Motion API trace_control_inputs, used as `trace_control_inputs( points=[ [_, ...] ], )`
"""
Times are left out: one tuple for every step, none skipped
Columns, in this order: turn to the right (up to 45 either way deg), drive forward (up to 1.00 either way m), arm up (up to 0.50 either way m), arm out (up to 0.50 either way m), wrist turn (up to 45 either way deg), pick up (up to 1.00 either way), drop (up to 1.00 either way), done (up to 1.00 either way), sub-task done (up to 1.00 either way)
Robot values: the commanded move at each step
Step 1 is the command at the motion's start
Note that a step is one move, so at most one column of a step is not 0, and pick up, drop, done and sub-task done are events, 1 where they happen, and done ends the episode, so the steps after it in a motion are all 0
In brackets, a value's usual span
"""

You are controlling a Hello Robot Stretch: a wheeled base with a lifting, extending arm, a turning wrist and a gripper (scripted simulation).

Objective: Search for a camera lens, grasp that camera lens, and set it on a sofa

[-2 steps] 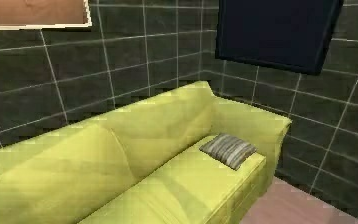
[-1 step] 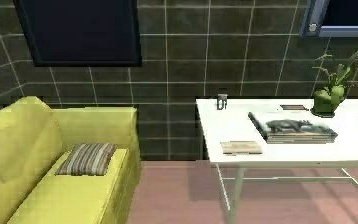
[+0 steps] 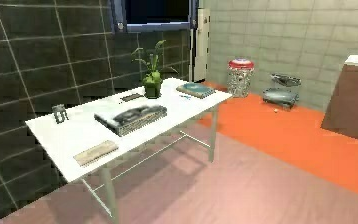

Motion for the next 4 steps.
trace_control_inputs(
  points=[
    [42.0,0.00,0.00,0.00,0.0,0.00,0.00,0.00,0.00],
    [0.0,0.15,0.00,0.00,0.0,0.00,0.00,0.00,0.00],
    [-45.0,0.00,0.00,0.00,0.0,0.00,0.00,0.00,0.00],
    [-39.0,0.00,0.00,0.00,0.0,0.00,0.00,0.00,0.00]
  ],
)
